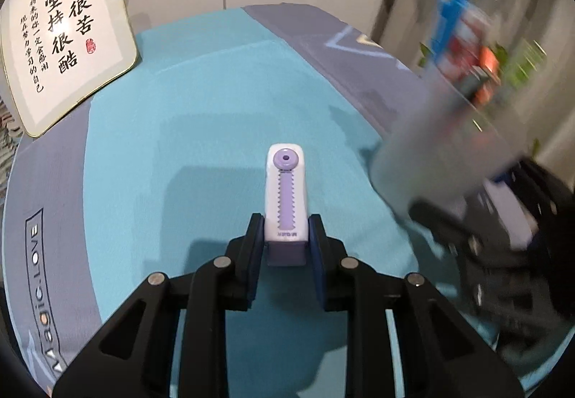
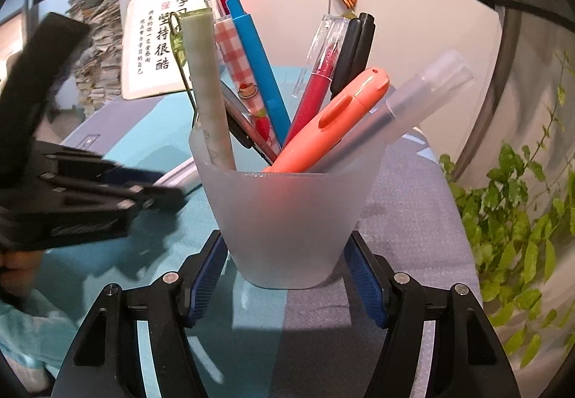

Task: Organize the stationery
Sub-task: 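Lift the correction tape over the frosted cup and drop it in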

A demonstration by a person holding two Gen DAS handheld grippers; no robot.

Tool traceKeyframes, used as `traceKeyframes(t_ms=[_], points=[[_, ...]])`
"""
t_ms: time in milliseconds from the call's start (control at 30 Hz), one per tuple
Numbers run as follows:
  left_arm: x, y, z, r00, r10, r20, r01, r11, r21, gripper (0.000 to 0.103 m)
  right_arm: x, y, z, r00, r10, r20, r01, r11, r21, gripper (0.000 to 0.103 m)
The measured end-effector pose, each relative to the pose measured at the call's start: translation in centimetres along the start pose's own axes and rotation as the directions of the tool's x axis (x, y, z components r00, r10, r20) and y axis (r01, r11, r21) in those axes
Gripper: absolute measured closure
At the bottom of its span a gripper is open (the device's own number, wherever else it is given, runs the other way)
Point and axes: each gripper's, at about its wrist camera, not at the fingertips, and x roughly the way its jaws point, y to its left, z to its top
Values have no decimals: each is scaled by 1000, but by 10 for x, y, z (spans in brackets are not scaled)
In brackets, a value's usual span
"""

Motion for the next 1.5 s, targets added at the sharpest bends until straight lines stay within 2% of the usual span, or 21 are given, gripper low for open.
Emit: traceKeyframes(t_ms=[133, 300, 433, 467, 567, 633, 733, 800, 967, 1067, 1267, 1500], points=[[-5, -6, -7, 1000, -22, -11, 22, 1000, 16, 79, 1, -1, 0, 1000, 7, -4, -7, 1000, 0, 35], [-8, -4, 1, 999, -32, 5, 32, 999, -4, 78, 0, -1, 0, 1000, 11, -1, -11, 1000, 2, 34], [-1, -6, 18, 999, -28, 23, 28, 1000, -11, 64, -1, -3, -2, 1000, 26, 2, -26, 1000, 16, 34], [3, -7, 22, 1000, -16, 23, 16, 1000, -8, 63, -1, -3, -3, 1000, 27, 1, -27, 999, 17, 34], [23, -9, 32, 1000, 3, -17, -3, 1000, 2, 66, 1, -2, -4, 1000, 26, -12, -26, 1000, 17, 35], [28, -10, 38, 1000, 22, 4, -22, 1000, 8, 69, 2, -3, -5, 999, 29, -22, -29, 999, 20, 35], [32, -6, 45, 1000, 10, -14, -11, 1000, -15, 80, 2, -3, -5, 999, 33, -21, -33, 999, 23, 35], [29, -2, 46, 1000, -4, -15, 4, 1000, -31, 80, 2, -4, -6, 999, 39, -21, -38, 999, 27, 35], [-9, 0, 44, 997, -18, 75, 23, 998, -63, 81, 2, -6, -6, 999, 50, -18, -49, 998, 37, 35], [-42, -2, 42, 987, -43, 153, 53, 996, -66, 81, 2, -6, -5, 999, 50, -19, -50, 998, 38, 35], [-84, -8, 46, 966, -64, 251, 80, 995, -54, 81, 3, -5, -5, 999, 47, -22, -46, 998, 35, 35], [-139, -29, 59, 920, -150, 363, 158, 987, 7, 81, 3, -6, -5, 999, 48, -22, -48, 998, 36, 35]])
